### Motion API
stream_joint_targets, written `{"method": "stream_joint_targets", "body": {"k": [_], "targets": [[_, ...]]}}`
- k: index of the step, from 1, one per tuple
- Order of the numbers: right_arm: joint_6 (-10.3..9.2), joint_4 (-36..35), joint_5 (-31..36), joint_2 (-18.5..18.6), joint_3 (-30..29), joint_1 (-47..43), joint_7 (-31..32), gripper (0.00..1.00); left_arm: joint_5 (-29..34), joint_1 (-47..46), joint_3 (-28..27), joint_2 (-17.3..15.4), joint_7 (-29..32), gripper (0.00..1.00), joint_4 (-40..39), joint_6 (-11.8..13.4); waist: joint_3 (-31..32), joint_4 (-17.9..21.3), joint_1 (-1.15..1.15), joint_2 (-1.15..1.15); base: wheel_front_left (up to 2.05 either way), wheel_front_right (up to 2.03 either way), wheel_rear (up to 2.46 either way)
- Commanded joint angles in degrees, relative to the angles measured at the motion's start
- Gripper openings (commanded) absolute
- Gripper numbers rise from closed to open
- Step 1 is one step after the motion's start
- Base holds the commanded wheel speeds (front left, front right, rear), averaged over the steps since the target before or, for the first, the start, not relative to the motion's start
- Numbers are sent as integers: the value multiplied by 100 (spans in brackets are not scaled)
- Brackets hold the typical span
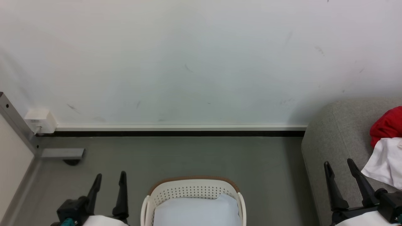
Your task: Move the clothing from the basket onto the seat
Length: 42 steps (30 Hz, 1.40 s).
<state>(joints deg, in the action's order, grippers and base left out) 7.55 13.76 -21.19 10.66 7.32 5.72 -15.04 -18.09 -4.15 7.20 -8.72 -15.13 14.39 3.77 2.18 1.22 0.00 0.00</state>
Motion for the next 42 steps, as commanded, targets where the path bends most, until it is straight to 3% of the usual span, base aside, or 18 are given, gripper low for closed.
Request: {"method": "stream_joint_targets", "body": {"k": [1, 27, 28, 31, 42], "targets": [[-13, 45, 11, -11, 3, 30, -16, 100, 134, 55, -88, 46, -1, 100, 31, -79, 1, 3, 0, 0, 0, 0, 0], [-14, 150, -86, -34, 129, 128, -17, 100, 562, -21, -671, 439, -2, 100, 257, -586, 28, 70, 0, 0, 0, 0, 0], [0, 124, -29, -31, 136, 76, 1, 0, 580, -10, -667, 438, 1, 0, 249, -586, 28, 71, 0, 0, 0, 0, 0], [1, 218, -67, -56, 154, -31, 26, 0, 535, 35, -675, 457, 29, 0, 390, -586, 27, 72, 0, 0, 0, 0, 0], [0, 184, -1127, -162, -79, -11, 345, 0, -655, -28, -806, 475, 376, 0, 345, -668, 4, 55, 0, 0, 0, 0, 0]]}}
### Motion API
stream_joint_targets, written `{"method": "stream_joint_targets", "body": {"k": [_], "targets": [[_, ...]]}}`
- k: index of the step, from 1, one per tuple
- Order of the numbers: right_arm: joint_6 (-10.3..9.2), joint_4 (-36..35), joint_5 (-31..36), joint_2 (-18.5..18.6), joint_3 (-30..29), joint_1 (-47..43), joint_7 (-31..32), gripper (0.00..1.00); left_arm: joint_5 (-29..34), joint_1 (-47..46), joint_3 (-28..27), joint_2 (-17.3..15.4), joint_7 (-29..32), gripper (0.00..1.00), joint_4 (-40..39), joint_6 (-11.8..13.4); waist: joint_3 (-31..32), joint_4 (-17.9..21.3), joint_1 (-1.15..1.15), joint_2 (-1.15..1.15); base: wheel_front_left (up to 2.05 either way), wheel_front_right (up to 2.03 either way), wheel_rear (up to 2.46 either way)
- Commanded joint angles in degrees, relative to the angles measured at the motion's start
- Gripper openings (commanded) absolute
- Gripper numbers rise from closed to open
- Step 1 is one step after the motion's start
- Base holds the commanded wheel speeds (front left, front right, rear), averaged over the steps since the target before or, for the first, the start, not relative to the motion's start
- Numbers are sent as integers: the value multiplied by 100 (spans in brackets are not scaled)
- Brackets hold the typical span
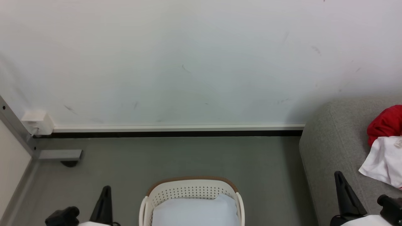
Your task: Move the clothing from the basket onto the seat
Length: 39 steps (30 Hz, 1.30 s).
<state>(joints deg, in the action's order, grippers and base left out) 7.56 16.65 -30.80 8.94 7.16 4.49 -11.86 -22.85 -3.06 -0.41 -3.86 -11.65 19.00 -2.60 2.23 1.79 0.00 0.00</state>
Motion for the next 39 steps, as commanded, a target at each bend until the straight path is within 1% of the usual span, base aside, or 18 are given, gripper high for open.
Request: {"method": "stream_joint_targets", "body": {"k": [1, 21, 39], "targets": [[-1, -108, -254, 1, -83, 114, 55, 0, -283, -136, -49, -9, 51, 0, -127, -37, -3, -4, 0, 0, 0, 0, 0], [-3, -162, -1834, -158, -432, 146, 533, 0, -2078, -184, -184, 18, 507, 0, -256, -162, -46, -35, 0, 0, 0, 0, 0], [-5, -195, -2988, -271, -692, 173, 886, 0, -3375, -229, -300, 34, 863, 0, -325, -253, -84, -63, 0, 0, 0, 0, 0]]}}
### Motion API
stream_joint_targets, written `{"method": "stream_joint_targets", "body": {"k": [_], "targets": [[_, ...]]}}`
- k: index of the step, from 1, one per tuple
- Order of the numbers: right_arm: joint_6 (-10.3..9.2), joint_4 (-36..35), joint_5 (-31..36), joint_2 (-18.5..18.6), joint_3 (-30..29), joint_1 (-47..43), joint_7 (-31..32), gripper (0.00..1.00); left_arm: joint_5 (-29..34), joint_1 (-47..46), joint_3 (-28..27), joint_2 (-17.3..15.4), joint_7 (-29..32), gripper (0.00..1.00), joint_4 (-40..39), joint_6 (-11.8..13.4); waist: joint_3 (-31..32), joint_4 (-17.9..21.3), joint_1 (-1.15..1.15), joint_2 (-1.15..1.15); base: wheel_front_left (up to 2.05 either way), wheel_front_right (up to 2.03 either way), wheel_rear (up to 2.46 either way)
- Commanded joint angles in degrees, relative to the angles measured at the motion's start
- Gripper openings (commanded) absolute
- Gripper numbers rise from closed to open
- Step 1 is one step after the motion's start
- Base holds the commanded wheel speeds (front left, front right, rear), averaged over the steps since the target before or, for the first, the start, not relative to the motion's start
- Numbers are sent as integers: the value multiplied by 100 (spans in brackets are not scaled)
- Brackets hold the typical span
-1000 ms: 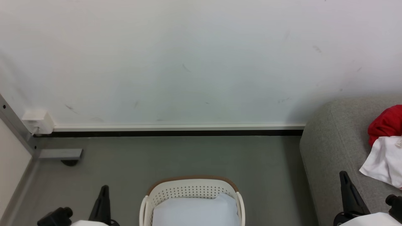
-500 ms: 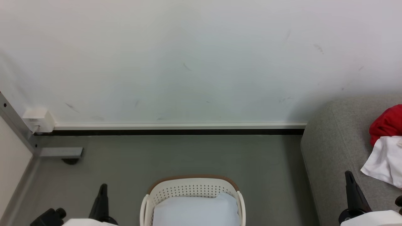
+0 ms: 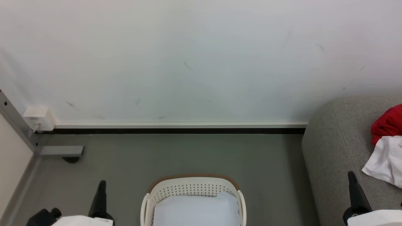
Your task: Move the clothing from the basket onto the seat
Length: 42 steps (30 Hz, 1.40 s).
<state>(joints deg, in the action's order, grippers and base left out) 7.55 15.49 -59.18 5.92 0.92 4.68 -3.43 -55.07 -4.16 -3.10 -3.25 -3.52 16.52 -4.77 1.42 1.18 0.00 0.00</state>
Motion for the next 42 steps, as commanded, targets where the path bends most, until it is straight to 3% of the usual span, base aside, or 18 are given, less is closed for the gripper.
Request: {"method": "stream_joint_targets", "body": {"k": [1, 42], "targets": [[-4, -80, -207, 25, -80, 155, 58, 0, -226, -122, -38, -26, 64, 0, -80, -40, -4, -3, 0, 0, 0, 0, 0], [-8, -136, -2157, -176, -508, 170, 649, 0, -2430, -192, -240, 6, 663, 0, -190, -195, -88, -65, 0, 0, 0, 0, 0]]}}
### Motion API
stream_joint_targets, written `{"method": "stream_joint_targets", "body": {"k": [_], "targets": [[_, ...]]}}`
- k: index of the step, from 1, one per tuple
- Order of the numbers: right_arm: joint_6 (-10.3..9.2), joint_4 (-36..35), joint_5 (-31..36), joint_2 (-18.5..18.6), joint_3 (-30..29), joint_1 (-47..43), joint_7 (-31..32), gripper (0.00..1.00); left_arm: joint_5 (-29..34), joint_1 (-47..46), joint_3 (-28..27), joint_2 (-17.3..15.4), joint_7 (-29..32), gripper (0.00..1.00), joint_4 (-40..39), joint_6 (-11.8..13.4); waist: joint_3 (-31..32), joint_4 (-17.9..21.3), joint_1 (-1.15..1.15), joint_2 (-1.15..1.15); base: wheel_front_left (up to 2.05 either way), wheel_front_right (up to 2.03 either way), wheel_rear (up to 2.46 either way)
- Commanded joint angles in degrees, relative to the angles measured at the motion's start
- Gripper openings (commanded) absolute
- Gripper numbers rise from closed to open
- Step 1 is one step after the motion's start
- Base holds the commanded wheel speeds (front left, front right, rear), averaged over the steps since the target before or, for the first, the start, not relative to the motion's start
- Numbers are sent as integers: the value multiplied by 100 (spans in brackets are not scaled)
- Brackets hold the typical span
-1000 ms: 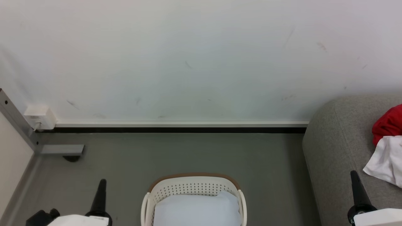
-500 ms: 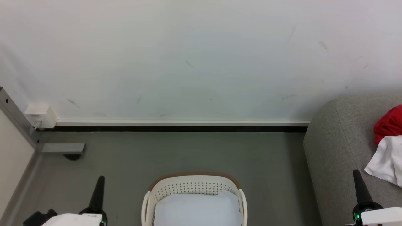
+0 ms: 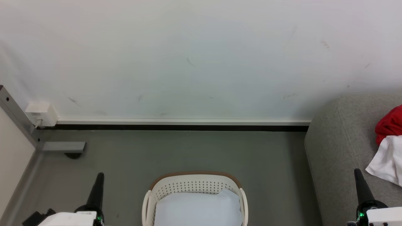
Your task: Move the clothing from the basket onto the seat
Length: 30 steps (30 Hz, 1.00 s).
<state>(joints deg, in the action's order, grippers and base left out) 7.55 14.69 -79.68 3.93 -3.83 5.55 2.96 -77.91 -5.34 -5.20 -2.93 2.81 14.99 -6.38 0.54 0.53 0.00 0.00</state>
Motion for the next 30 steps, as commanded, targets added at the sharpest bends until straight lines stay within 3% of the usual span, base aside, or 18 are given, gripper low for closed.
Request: {"method": "stream_joint_targets", "body": {"k": [1, 30], "targets": [[-8, -58, -151, 20, -43, 83, 28, 0, -179, -75, -34, -25, 40, 0, -40, -34, -3, -3, 0, 0, 0, 0, 0], [-11, -85, -1201, -107, -280, 98, 358, 0, -1355, -109, -137, -2, 367, 0, -101, -121, -64, -48, 0, 0, 0, 0, 0]]}}
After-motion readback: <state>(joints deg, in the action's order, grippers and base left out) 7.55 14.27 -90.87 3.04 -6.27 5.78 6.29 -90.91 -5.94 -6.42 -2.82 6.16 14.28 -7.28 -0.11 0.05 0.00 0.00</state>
